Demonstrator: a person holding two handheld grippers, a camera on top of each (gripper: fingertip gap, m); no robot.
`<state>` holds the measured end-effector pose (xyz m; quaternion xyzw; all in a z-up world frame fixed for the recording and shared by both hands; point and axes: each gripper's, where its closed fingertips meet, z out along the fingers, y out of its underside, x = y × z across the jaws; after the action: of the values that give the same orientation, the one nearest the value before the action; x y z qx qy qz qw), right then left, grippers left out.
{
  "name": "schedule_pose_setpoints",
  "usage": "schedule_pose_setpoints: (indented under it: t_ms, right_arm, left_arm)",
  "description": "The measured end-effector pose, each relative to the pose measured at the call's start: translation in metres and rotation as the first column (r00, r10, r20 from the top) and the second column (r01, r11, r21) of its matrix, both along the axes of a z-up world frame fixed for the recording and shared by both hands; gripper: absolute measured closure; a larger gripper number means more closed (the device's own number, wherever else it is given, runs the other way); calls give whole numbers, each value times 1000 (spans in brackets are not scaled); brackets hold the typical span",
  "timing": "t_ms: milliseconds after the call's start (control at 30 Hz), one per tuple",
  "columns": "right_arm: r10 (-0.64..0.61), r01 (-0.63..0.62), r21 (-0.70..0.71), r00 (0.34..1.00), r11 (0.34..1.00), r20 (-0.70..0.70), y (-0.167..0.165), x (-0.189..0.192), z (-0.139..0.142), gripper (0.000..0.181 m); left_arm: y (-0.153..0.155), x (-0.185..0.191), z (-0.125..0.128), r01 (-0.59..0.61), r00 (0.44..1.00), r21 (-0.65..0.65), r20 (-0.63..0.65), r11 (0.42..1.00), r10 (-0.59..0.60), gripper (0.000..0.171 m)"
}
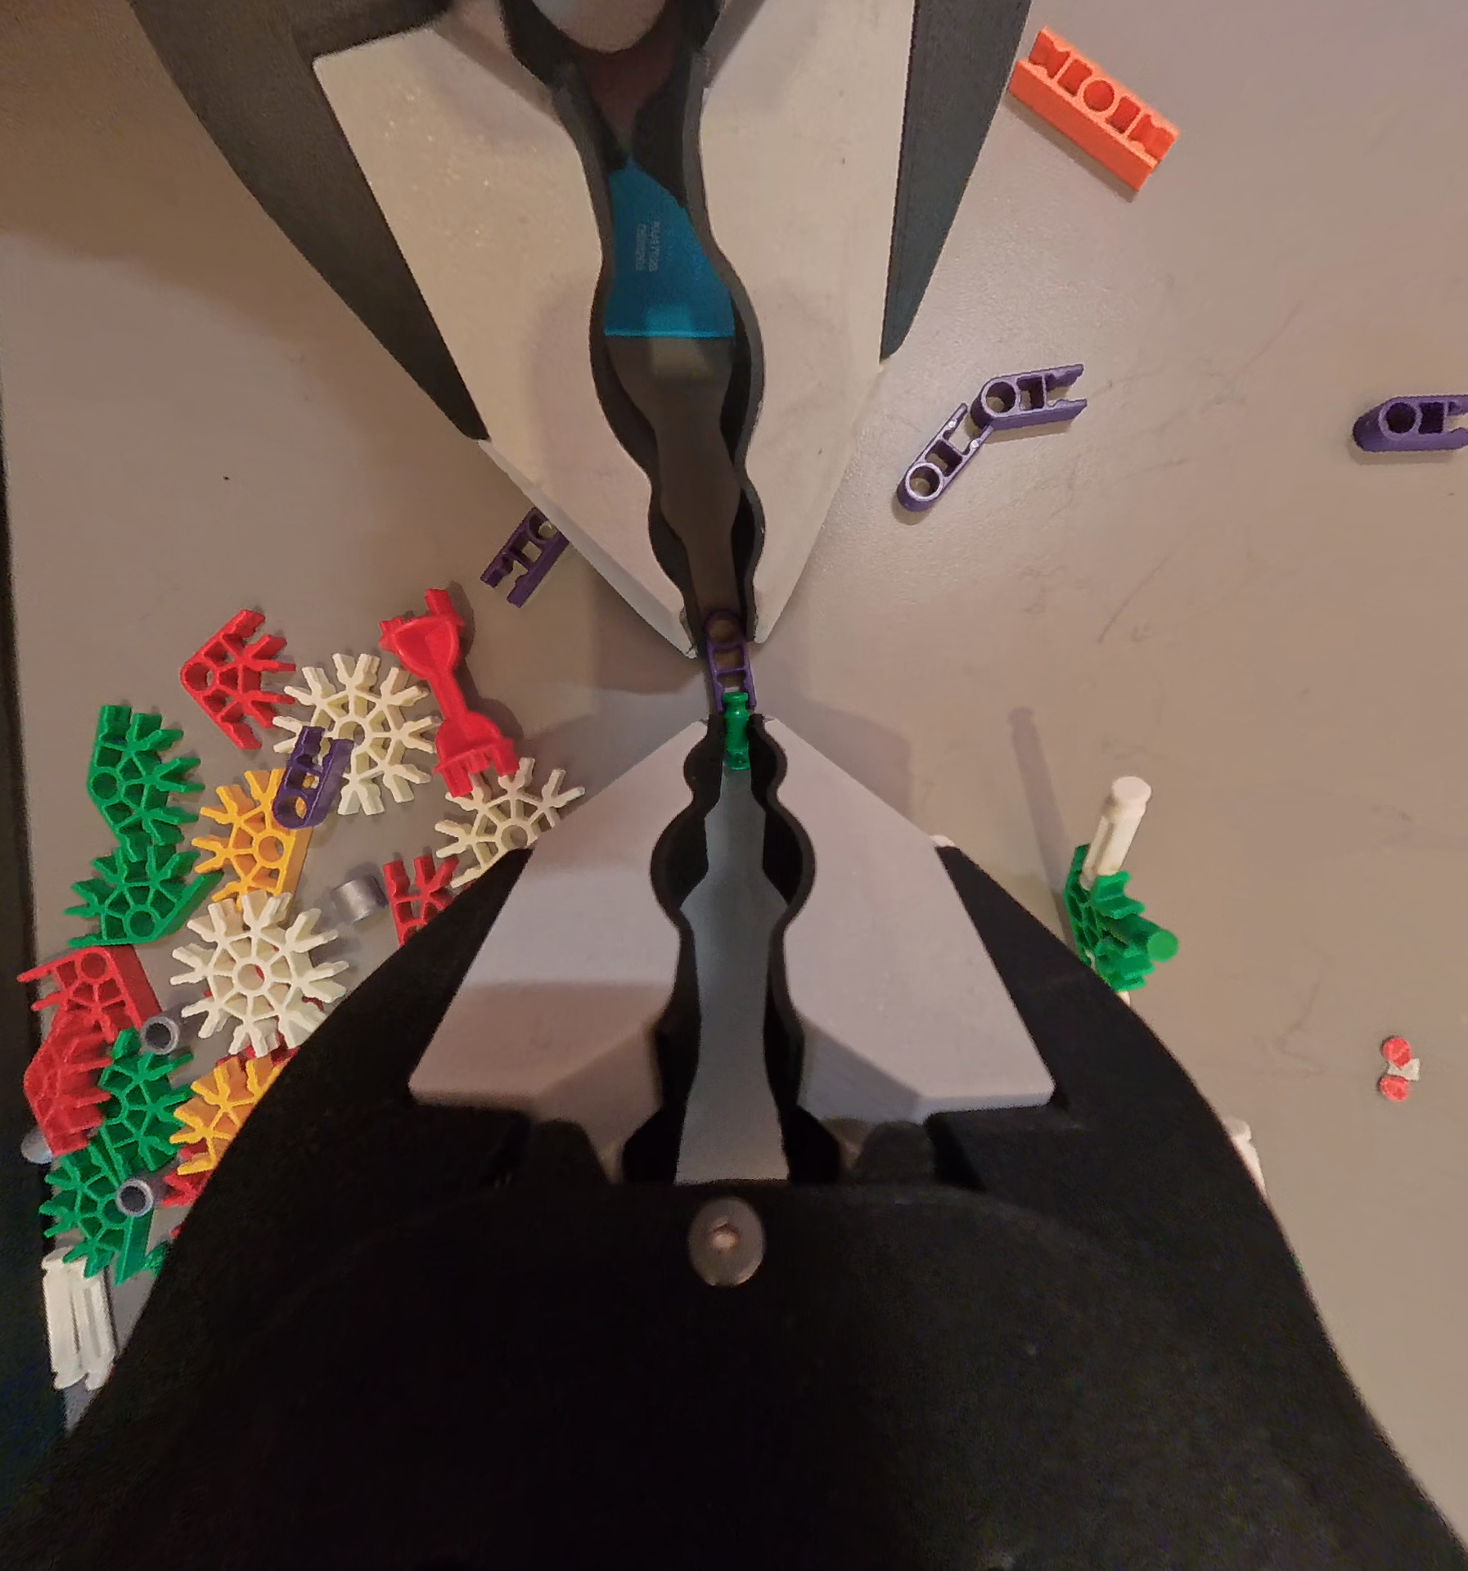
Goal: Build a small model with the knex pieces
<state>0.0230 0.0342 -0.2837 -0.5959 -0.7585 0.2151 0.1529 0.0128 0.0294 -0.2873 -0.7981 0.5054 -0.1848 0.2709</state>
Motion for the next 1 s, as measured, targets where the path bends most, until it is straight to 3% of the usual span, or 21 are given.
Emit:
schedule_pose_setpoints:
  t_ms: [433,1000]
  right_arm:
    - [51,-52,23,998,998,48,-1,-2,0,178]
    - [-1,2,-32,1000,999,25,-1,3,7,175]
  left_arm:
    - [0,0,0,8,1000,-4,-2,1000,-8,164]
    - [0,0,0,8,1000,-5,2,1000,-8,164]
